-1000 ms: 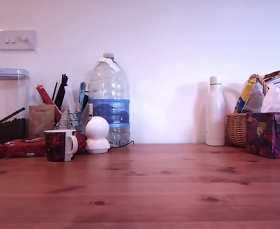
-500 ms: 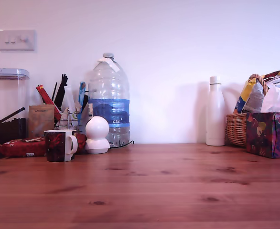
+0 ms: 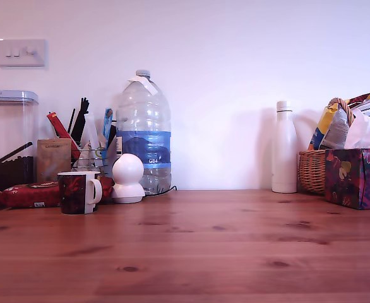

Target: Pick up the coffee capsules from the table one by one and drop them inside the nearest coffee cup

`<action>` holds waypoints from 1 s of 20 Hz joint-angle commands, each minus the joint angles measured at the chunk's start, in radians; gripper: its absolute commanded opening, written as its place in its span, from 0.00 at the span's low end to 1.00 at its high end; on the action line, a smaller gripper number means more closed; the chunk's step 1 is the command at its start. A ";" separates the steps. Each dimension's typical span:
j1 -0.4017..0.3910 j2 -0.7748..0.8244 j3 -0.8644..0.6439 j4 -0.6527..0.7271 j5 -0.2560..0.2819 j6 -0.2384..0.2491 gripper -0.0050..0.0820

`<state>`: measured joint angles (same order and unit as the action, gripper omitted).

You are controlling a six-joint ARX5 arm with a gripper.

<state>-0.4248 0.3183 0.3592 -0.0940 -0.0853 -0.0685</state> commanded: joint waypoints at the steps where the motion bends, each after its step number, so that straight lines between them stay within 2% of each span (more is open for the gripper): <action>1: 0.001 0.054 -0.011 0.036 -0.003 0.019 0.16; 10: 0.003 0.388 -0.011 0.314 -0.003 0.027 0.17; 13: 0.012 0.481 -0.011 0.414 -0.003 0.051 0.17; 20: 0.072 0.653 -0.011 0.652 -0.002 0.051 0.17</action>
<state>-0.3607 0.9520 0.3592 0.5301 -0.0872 -0.0227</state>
